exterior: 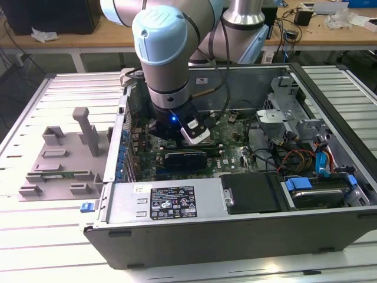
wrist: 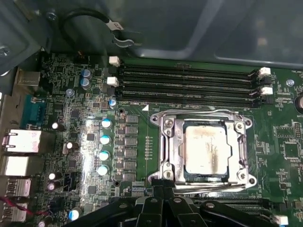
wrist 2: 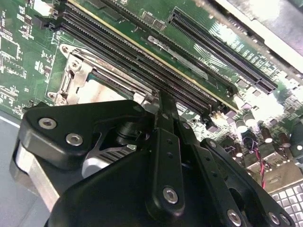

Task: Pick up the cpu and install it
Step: 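Install the second cpu locking lever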

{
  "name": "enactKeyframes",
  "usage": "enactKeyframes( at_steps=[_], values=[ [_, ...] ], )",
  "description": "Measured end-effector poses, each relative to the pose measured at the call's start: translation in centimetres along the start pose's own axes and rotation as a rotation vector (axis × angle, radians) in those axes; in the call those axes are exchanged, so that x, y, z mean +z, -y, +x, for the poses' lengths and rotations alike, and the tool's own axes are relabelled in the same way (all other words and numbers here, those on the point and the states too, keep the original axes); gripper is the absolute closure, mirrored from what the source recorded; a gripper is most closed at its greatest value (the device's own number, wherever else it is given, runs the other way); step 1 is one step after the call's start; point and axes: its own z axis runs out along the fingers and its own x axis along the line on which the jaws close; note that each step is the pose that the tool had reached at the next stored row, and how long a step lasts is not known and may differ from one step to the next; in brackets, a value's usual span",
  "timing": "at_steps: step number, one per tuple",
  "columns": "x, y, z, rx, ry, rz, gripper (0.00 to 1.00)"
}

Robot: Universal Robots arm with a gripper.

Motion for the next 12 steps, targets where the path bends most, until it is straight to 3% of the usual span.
enactKeyframes(
  at_steps=[4, 6, 10, 12],
  values=[
    [0.22, 0.05, 0.03, -0.001, 0.0016, -0.0164, 0.89],
    [0.44, 0.08, 0.05, -0.002, 0.0045, -0.0327, 0.89],
    [0.38, 0.01, 0.77, -0.016, 0.0012, -0.0336, 0.89],
    [0.37, -0.04, 0.98, -0.02, 0.0006, -0.0294, 0.89]
  ],
)
